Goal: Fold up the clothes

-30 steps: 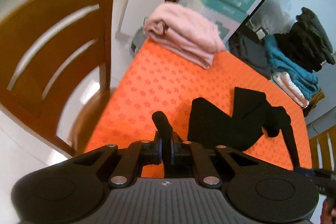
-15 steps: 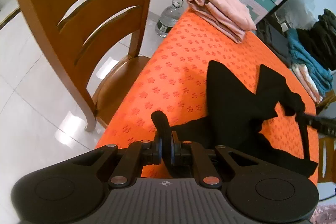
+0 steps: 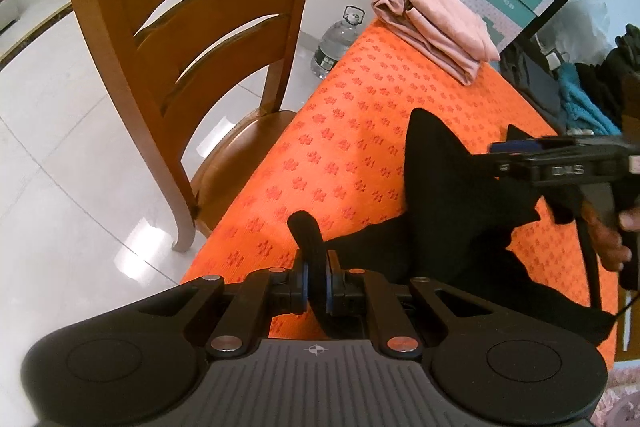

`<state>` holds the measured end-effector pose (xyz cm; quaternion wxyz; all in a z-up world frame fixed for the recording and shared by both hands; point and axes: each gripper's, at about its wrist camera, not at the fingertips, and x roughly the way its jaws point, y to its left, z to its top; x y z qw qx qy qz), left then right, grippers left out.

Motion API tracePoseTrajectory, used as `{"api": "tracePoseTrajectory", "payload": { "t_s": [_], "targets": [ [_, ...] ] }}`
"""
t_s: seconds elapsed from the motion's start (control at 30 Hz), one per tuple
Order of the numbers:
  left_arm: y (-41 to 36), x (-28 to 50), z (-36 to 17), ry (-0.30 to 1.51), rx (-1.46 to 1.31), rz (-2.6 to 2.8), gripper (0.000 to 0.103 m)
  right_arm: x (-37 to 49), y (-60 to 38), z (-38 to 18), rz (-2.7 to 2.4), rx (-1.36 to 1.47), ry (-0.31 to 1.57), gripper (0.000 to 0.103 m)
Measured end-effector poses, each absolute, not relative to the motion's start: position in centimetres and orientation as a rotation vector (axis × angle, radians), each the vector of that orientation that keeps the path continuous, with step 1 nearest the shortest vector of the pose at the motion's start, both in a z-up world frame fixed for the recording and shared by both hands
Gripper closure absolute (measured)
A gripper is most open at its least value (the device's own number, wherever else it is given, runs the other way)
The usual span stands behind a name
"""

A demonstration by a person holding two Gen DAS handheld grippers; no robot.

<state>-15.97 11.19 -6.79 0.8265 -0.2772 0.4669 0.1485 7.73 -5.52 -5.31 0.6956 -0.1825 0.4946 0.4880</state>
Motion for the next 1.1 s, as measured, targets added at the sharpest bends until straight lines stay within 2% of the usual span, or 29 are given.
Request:
{"api": "tracePoseTrajectory", "payload": {
  "t_s": [0.13,0.17,0.23,0.3,0.33,0.37,0.4,0.57,0.83,0.97,1.1],
  "targets": [
    [11.0,-16.4,-6.9,0.984,-0.602,0.336,0.093,7.1,-4.0,-6.8,1.135,-0.458,1.128,0.025],
    [11.0,-16.5,-7.0,0.981,-0.612,0.344,0.093,6.9,-3.9,-7.0,1.147,-0.463,1.132,0.029],
    [11.1,-16.8,-7.1,0.976,-0.629,0.357,0.093,6.4,-3.8,-7.2,1.171,-0.466,1.144,0.043],
    [11.1,-17.0,-7.3,0.974,-0.642,0.367,0.093,5.9,-3.7,-7.5,1.194,-0.468,1.157,0.068],
    [11.1,-17.1,-7.3,0.973,-0.645,0.371,0.093,5.7,-3.7,-7.6,1.206,-0.470,1.163,0.072],
    [11.1,-17.2,-7.3,0.972,-0.645,0.374,0.093,5.5,-3.7,-7.6,1.216,-0.472,1.165,0.083],
    [11.0,-17.3,-7.3,0.971,-0.645,0.377,0.093,5.3,-3.9,-7.5,1.217,-0.474,1.162,0.099],
    [11.0,-18.0,-6.6,0.924,-0.633,0.394,0.093,5.7,-5.1,-5.3,1.169,-0.450,1.103,0.101],
    [11.5,-20.6,-3.8,0.738,-0.635,0.461,0.093,7.3,-6.5,2.9,1.080,-0.335,0.867,0.101],
    [11.9,-22.6,-3.2,0.651,-0.670,0.498,0.093,7.2,-6.1,2.3,1.055,-0.355,0.874,0.101],
    [12.5,-23.1,-4.3,0.719,-0.711,0.524,0.093,7.1,-5.7,1.1,1.035,-0.384,0.904,0.101]
  ]
}}
